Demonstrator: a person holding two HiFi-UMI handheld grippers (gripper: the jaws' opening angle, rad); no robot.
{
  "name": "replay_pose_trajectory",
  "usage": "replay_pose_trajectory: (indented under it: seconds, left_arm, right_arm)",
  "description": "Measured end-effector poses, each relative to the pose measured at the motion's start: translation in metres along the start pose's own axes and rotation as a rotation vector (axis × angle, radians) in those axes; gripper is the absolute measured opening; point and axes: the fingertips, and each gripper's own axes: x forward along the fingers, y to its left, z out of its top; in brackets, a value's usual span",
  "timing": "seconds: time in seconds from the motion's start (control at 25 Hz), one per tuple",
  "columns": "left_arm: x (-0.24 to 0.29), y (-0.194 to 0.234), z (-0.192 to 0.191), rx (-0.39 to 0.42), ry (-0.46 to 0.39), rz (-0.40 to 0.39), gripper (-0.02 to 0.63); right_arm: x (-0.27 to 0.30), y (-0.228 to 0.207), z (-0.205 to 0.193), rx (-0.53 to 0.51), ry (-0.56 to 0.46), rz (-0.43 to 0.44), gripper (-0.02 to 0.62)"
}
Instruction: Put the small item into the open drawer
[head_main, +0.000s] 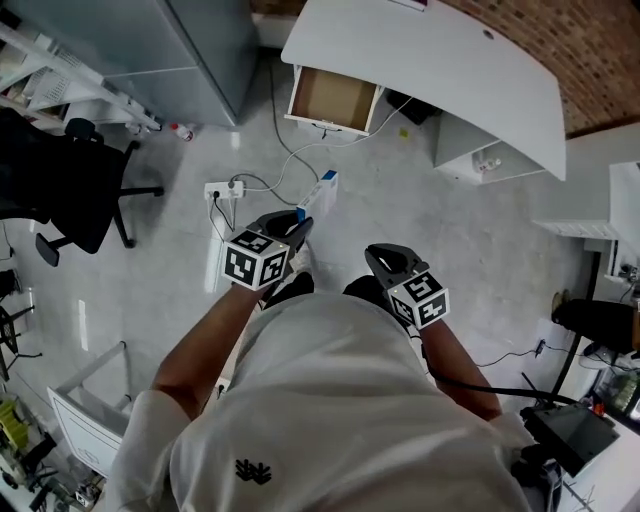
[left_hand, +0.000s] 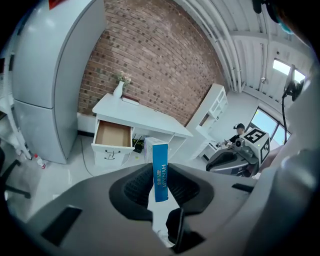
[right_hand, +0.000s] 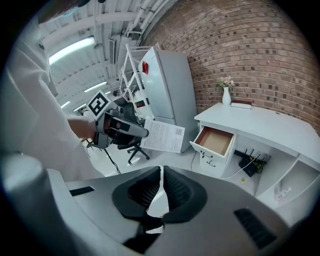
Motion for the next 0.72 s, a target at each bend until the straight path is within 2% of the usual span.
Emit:
replay_pose_trajectory:
  seconds: [0.16, 0.28, 0.48, 0.72]
  left_arm:
    - [0.003, 0.055, 0.024, -0.006, 0.015, 0.007, 0.094]
    - [0.017, 0.083, 0.046, -0.022, 0.013, 0.026, 0.094]
    - [0.056, 0.130, 0.085, -0.035, 0.026, 0.076, 0.094]
    - [0.123, 0.198, 0.140, -0.063, 0.066, 0.159, 0.094]
  right_arm:
    - [0.035, -0.002, 0.039, -0.008, -0.002, -0.012, 0.037]
    - [0.050, -0.019, 0.055, -0.004, 0.018, 0.001, 0.035]
    - [0.080, -0.072, 0.081, 0.003, 0.034, 0.030, 0.035]
    - [0.124, -0.151, 0.137, -0.006, 0.045, 0.107, 0.035]
